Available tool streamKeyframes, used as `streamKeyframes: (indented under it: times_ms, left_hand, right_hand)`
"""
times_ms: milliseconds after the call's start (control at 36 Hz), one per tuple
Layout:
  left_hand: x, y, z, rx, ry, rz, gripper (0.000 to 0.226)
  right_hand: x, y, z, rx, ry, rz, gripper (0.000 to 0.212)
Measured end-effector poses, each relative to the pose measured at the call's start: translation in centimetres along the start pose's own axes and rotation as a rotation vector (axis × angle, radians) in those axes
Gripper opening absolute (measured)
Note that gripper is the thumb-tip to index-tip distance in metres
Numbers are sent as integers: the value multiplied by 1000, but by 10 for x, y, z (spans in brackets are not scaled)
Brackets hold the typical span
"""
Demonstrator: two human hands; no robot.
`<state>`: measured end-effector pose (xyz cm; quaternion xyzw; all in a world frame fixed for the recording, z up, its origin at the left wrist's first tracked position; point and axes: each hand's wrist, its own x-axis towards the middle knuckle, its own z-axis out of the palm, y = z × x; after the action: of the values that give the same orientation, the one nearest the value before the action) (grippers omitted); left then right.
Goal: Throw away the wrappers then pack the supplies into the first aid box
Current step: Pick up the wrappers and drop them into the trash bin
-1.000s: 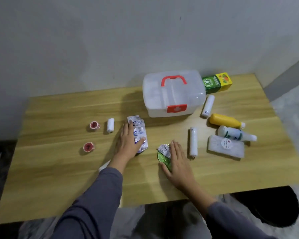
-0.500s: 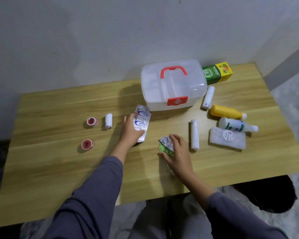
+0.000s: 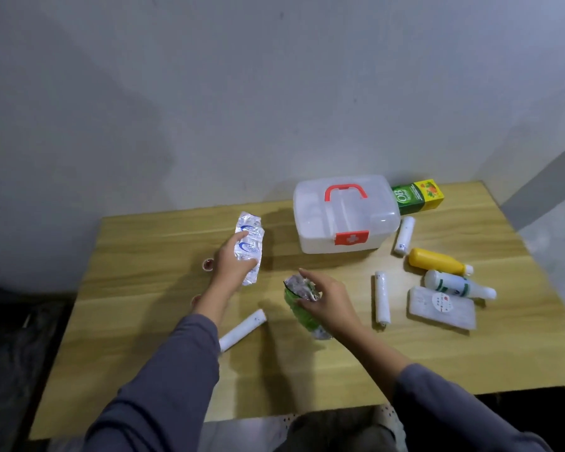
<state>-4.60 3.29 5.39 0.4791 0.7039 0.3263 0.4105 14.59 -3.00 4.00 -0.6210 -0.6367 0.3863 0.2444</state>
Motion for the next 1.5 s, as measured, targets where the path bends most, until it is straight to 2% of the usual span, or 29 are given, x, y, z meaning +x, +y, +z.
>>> streamKeyframes:
  times_ms: [111,250,444,639,917,1139,1222,1361,1500]
  left_hand:
    - [0,25,-19,-57,93,55,61]
    - [1,64,-21,-82,107,170,60]
    - [10,138,29,-83,-4,337,61]
    - [-4,210,131,-77,-188,456,60]
    - [-79,280,328,-75,-590,566,58]
    - [-161,298,491,-29,-931,514,61]
    - [-196,289,550,23,-1058,481,59]
    - [-240,255,629,161,-1156,538,57]
    - [-265,199,696,317,-1293,461,59]
  right_hand:
    - [11,-32,-18,2,68,-141,59]
    - [30,-60,-60,-2,203,-221,62]
    - [38,-56,-148,10,457,-179,68]
    - [5,-4,-247,-16,676,-85,67]
    - [-102,124,-365,15,986,243,67]
    - [-201,241,-422,63,1164,527,63]
    - [-239,283,-429,113,1223,639,63]
    - [-289,346,-418,230,1278,811,63]
    - [-318,412,-382,381,1279,986,62]
